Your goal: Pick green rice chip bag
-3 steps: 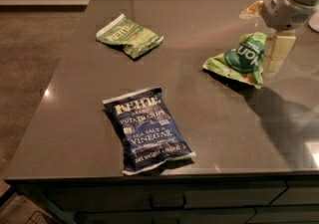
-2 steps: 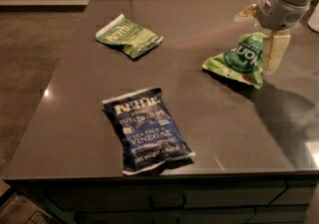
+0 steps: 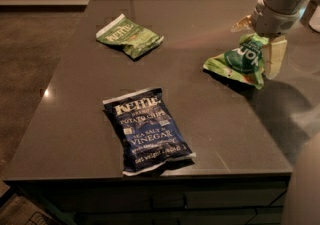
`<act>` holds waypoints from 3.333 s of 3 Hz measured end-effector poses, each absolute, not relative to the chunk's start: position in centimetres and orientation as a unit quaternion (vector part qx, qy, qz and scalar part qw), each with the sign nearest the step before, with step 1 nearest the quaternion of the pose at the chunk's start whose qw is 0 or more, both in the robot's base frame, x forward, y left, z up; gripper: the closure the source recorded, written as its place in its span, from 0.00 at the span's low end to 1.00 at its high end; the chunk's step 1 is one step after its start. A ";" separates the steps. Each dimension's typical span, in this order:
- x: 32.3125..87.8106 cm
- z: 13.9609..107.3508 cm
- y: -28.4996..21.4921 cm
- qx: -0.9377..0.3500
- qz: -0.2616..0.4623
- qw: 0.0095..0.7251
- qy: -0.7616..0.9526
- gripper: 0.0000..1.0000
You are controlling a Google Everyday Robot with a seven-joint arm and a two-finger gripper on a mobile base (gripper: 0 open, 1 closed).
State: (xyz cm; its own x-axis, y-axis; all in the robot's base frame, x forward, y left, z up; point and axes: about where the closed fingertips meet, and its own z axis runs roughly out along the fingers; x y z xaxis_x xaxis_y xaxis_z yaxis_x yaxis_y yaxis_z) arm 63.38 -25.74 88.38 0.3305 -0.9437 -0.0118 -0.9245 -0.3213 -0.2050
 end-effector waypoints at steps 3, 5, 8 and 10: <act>62.6 87.3 -25.7 -0.824 -0.049 0.068 0.560 0.65; 60.3 92.3 -23.6 -0.812 -0.012 0.135 0.568 1.00; 58.6 101.1 -18.7 -0.775 0.019 0.239 0.584 1.00; 59.6 102.2 -16.9 -0.756 0.023 0.274 0.594 1.00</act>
Offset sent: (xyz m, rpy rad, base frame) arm -0.0165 -0.0084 -0.0180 -0.0675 0.0740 0.0416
